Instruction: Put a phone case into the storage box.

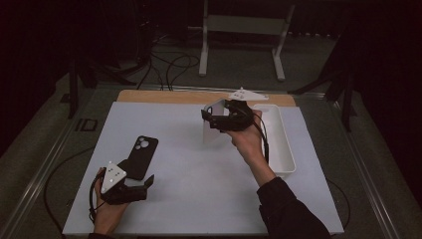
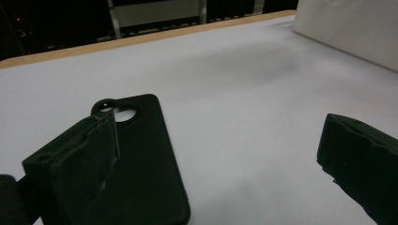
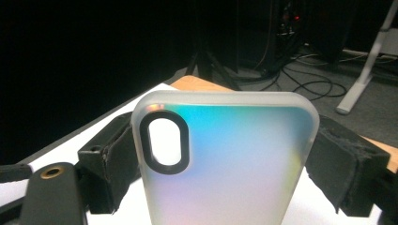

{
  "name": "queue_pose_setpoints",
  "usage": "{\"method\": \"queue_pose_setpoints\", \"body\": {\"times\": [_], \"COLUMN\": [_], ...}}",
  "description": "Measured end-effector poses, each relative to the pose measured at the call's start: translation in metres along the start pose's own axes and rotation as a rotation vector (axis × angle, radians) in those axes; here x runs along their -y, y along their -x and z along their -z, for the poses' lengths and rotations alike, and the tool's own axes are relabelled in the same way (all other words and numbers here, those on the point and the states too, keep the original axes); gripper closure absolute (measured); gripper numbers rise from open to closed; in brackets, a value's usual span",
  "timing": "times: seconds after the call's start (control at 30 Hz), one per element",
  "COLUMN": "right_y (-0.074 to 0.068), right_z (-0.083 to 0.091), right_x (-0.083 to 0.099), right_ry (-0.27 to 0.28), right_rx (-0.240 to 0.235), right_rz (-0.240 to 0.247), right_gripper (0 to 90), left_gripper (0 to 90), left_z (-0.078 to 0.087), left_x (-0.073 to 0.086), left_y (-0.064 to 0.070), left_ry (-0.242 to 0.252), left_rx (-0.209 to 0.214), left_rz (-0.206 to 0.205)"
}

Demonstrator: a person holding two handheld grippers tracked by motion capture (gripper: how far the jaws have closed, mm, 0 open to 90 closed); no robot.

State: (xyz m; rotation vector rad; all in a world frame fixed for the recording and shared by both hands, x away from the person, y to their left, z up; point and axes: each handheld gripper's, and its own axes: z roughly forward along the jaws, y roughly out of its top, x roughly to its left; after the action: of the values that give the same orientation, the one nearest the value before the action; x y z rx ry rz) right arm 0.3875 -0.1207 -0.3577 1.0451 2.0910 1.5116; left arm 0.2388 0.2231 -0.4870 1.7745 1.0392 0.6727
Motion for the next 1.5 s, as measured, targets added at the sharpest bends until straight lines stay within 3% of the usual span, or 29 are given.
{"method": "queue_pose_setpoints", "body": {"times": [0.6, 1.07, 1.5], "right_y": [0.021, 0.048, 0.078], "right_z": [-0.003, -0.002, 0.010], "right_x": [-0.010, -0.013, -0.015], "right_ry": [0.010, 0.005, 0.010], "right_rx": [0.095, 0.189, 0.268], "right_rz": [0.006, -0.007, -0.038], "right_gripper": [16.5, 16.4, 16.5], "left_gripper": [0.0, 0.0, 0.0], "left_z": [0.000, 0.001, 0.000], "left_x": [0.000, 0.000, 0.000], "left_y": [0.000, 0.000, 0.000], "left_ry": [0.002, 0.007, 0.005], "left_rx": [-0.002, -0.004, -0.005], "left_rz": [0.000, 0.003, 0.002]}}
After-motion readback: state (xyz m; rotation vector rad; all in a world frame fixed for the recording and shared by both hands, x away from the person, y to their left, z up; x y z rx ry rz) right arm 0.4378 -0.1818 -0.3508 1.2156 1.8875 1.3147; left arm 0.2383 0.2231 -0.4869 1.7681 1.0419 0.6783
